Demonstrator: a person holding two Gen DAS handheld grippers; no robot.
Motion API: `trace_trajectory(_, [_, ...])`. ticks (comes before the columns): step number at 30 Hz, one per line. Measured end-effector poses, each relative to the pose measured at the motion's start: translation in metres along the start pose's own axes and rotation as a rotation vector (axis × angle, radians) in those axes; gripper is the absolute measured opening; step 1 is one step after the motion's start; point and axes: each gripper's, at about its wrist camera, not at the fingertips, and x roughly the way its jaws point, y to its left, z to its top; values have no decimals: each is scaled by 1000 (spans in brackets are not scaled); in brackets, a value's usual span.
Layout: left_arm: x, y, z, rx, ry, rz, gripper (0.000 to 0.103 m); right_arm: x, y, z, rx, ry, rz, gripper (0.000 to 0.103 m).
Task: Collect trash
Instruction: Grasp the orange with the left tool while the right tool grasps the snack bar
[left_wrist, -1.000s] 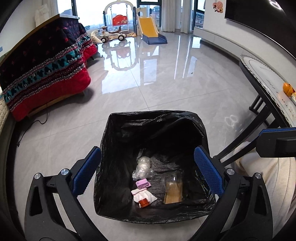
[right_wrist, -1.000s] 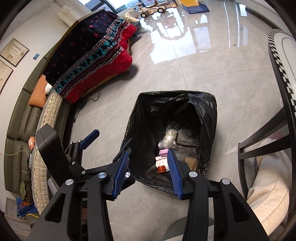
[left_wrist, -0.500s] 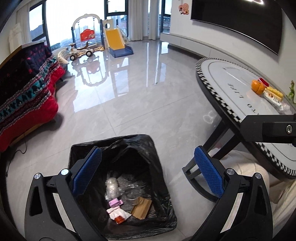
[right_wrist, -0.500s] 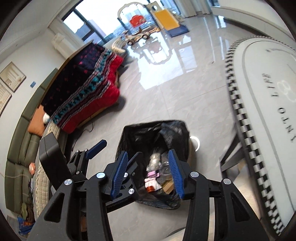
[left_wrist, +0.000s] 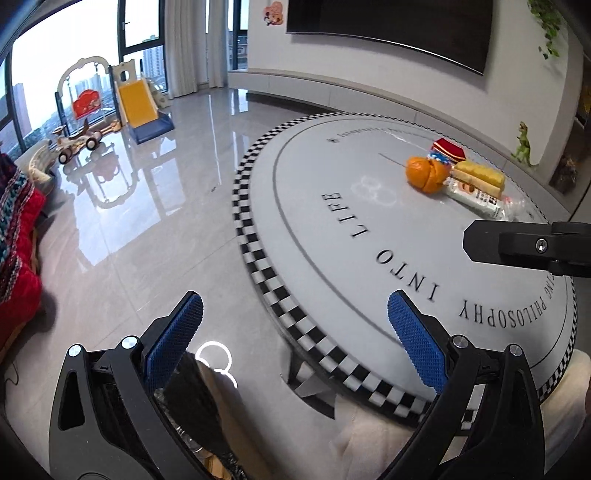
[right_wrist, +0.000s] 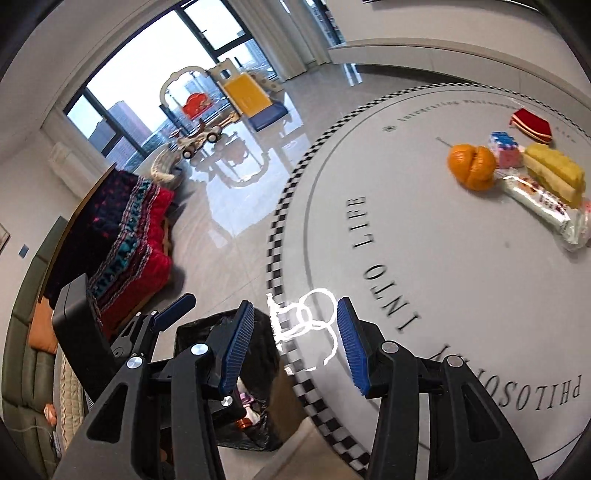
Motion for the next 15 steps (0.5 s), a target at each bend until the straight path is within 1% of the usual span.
trace_trajectory(3, [17,-25,17,37,11,-43,97,-7,-41,19,42,-26,-55,49])
trace_trajectory(7, [38,-53,38,77,29,-90,97,-9,-90,43,71,-34,-115,49])
trace_trajectory(11, [62,-77,56,97,54,-134,97,-3,-127,66,58,-11,-169,49])
trace_trajectory(15, [83,-97,70,116,73,-160,97,14,-155,84,13,39,-222,49])
